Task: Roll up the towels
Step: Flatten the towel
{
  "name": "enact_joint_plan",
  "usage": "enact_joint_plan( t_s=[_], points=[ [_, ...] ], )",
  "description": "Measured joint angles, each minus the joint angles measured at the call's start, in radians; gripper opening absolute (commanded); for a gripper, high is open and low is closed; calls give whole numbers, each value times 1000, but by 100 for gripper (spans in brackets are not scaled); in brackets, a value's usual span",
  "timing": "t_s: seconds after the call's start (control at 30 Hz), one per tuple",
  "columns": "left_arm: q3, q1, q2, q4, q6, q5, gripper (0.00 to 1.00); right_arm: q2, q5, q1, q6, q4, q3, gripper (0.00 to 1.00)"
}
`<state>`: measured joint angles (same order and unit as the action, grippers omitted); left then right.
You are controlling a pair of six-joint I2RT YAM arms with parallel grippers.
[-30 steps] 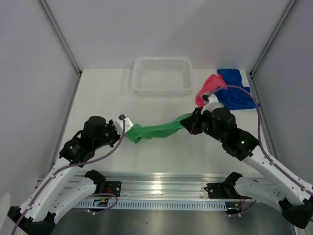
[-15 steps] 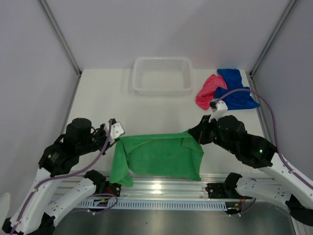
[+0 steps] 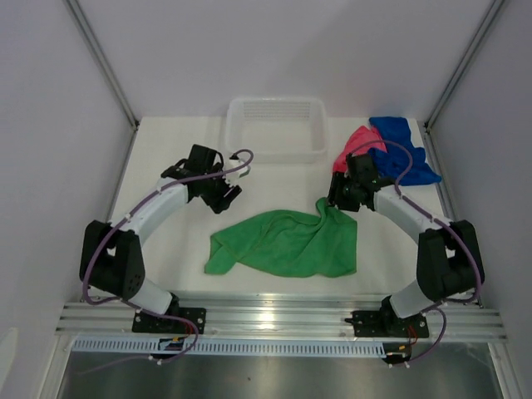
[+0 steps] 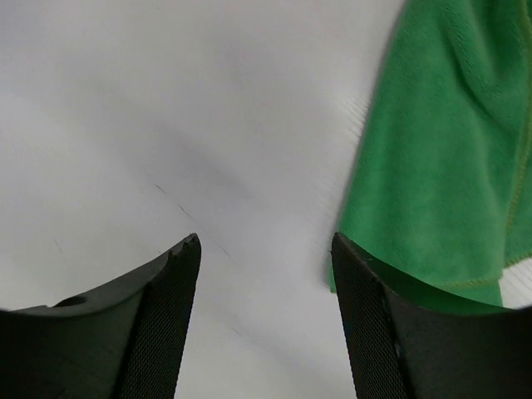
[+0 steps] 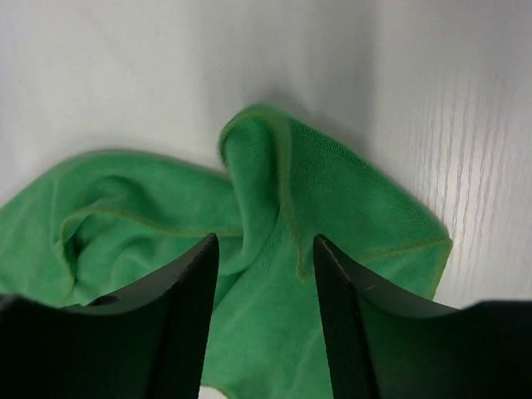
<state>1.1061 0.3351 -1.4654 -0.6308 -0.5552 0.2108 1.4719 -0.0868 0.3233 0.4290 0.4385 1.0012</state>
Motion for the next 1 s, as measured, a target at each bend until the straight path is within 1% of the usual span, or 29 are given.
enact_joint_plan(
  t_s=[0.07,0.1,0.2,0.27,0.37,0.4,0.47,0.53,0.6,0.67,0.77,0.87,0.93,0.97,1.0],
  points=[
    [19,0,-47,27,7,-12,69,68,11,-8,-8,-8,30,56],
    [18,0,-43,24,8,-16,69,74,21,-9,-12,-10,34,59],
    [-35,4,51,32,6,-16,69,14,78,-10,-21,-10,22,61],
    [-113,19,171,23,0,-18,69,-90,127,-10,-21,-3,-19,61],
    [-261,70,352,-6,-32,-25,69,-290,177,-10,2,21,-111,60],
    [-306,90,390,-17,-47,-32,69,-366,185,-10,22,24,-156,59],
    [-426,158,469,-29,-87,-48,70,-463,186,-9,65,33,-244,59],
    [-524,244,510,-35,-121,-84,71,-509,184,-5,108,55,-323,59],
    [-591,321,533,-32,-151,-121,71,-505,180,3,162,76,-394,58],
    [-626,378,536,-22,-182,-164,71,-480,172,18,214,92,-456,58],
    [-633,407,509,18,-216,-214,70,-475,172,72,299,116,-530,58],
    [-638,417,443,61,-247,-260,69,-473,181,130,348,134,-541,59],
    [-645,420,419,87,-266,-285,63,-473,188,159,369,132,-541,60],
    [-650,420,417,103,-269,-293,57,-473,192,167,378,133,-541,60],
    [-655,421,412,121,-274,-307,32,-473,195,173,385,132,-541,60]
  ],
)
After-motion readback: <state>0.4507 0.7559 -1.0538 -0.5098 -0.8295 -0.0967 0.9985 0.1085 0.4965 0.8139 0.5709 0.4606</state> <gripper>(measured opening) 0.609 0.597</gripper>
